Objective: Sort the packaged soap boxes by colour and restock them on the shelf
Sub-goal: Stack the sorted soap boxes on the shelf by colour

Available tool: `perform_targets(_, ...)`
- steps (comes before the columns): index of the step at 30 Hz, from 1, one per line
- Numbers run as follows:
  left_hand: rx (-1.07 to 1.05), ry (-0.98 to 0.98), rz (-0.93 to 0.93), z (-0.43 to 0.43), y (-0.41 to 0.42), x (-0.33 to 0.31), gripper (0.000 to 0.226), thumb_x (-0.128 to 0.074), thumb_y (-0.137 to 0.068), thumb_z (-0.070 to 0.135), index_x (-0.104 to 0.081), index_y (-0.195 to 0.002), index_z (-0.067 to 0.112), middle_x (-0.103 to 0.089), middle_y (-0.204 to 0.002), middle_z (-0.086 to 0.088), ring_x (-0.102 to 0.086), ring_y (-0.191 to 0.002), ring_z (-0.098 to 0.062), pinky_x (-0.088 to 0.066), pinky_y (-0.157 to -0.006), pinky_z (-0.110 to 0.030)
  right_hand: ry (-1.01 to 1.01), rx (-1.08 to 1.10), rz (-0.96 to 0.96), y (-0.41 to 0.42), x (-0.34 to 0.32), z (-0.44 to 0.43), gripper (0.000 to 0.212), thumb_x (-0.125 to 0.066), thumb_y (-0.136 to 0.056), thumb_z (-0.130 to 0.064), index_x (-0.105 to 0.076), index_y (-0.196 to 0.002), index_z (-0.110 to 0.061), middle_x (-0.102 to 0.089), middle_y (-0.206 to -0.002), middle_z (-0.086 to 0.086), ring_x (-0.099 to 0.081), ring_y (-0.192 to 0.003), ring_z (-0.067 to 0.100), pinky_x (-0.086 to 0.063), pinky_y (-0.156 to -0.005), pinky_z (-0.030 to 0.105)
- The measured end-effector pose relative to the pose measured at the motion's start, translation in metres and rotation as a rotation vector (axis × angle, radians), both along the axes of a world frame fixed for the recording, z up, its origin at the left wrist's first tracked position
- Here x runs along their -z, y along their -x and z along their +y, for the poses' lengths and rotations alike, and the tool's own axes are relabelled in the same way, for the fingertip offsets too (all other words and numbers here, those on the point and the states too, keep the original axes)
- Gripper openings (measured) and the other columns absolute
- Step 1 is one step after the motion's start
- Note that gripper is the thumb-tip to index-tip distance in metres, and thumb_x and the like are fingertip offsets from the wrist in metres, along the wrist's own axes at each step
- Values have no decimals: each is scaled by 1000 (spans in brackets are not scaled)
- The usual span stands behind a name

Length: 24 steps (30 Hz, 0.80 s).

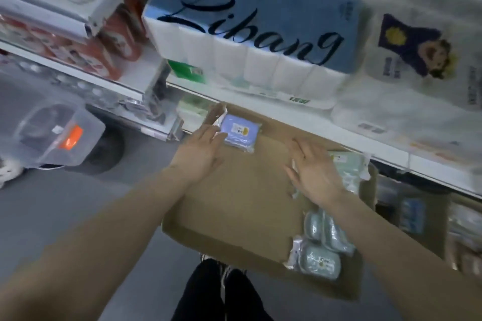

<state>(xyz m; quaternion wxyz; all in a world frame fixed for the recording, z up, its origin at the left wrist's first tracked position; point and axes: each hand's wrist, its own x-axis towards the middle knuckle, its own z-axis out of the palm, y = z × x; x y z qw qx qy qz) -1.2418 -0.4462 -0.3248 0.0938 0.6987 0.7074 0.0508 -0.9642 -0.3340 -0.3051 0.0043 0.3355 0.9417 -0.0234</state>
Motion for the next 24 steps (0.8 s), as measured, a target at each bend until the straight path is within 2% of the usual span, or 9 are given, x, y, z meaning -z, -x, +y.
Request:
perform_targets(4, 32, 84, 11, 34, 0, 52, 74, -81, -73, 27, -50, -136, 4, -46, -142, -18, -40, -135, -35, -36, -108, -43, 94, 37, -69, -5, 53, -1, 55, -45, -95, -39, -46, -140, -7, -52, -130, 16, -50, -116, 35, -42, -101, 48)
perform_targets(9, 146, 87, 61, 93, 2, 119, 76, -79, -71, 17, -47, -138, -1, -45, -141, -26, -40, -134, -42, -28, -114, -50, 118, 98, -79, 3, 107, 10, 53, -50, -94, -38, -48, -136, -6, -55, -124, 17, -55, -108, 36, -45, -92, 45)
perform_targets(12, 146, 158, 158, 114, 0, 148, 77, -63, -85, 20, -25, -150, 7, -29, -152, -22, -23, -144, -36, -10, -119, -46, 162, 108, -90, 12, 139, 19, 57, -41, -93, -42, -48, -136, -6, -54, -125, 18, -54, -108, 38, -46, -91, 47)
perform_targets(13, 133, 183, 171, 118, 0, 155, 78, -61, -86, 20, -21, -151, 8, -29, -152, -22, -23, -143, -36, -7, -119, -46, 173, 108, -90, 15, 148, 22, 57, -40, -93, -42, -48, -136, -5, -54, -126, 18, -53, -108, 38, -46, -91, 47)
perform_targets(15, 105, 154, 152, 118, 0, 160, 78, -68, -76, 14, -33, -145, 3, -45, -133, -26, -42, -126, -42, -18, -117, -50, 191, 111, -85, 21, 161, 28, 58, -39, -93, -42, -48, -136, -5, -54, -125, 19, -53, -108, 38, -46, -91, 47)
perform_targets(17, 74, 85, 109, 107, 1, 162, 73, -71, -70, 15, -42, -136, -1, -50, -115, -24, -50, -107, -43, -30, -111, -50, 201, 119, -75, 28, 170, 36, 57, -40, -93, -42, -49, -135, -5, -55, -123, 19, -54, -106, 38, -47, -89, 47)
perform_targets(21, 51, 25, 37, 53, -4, 160, 70, -72, -75, 24, -44, -136, 4, -52, -116, -20, -51, -100, -38, -41, -95, -46, 223, 116, -72, 53, 174, 56, 57, -41, -92, -40, -46, -138, -6, -55, -121, 20, -55, -101, 40, -47, -87, 47)
perform_targets(24, 26, 163, -17, 5, -13, 163, 89, -80, -62, 35, -42, -137, 6, -50, -121, -15, -52, -101, -34, -45, -90, -45, 241, 83, -40, 81, 174, 68, 61, -53, -90, -36, -43, -143, -8, -51, -132, 21, -56, -103, 42, -47, -86, 47)
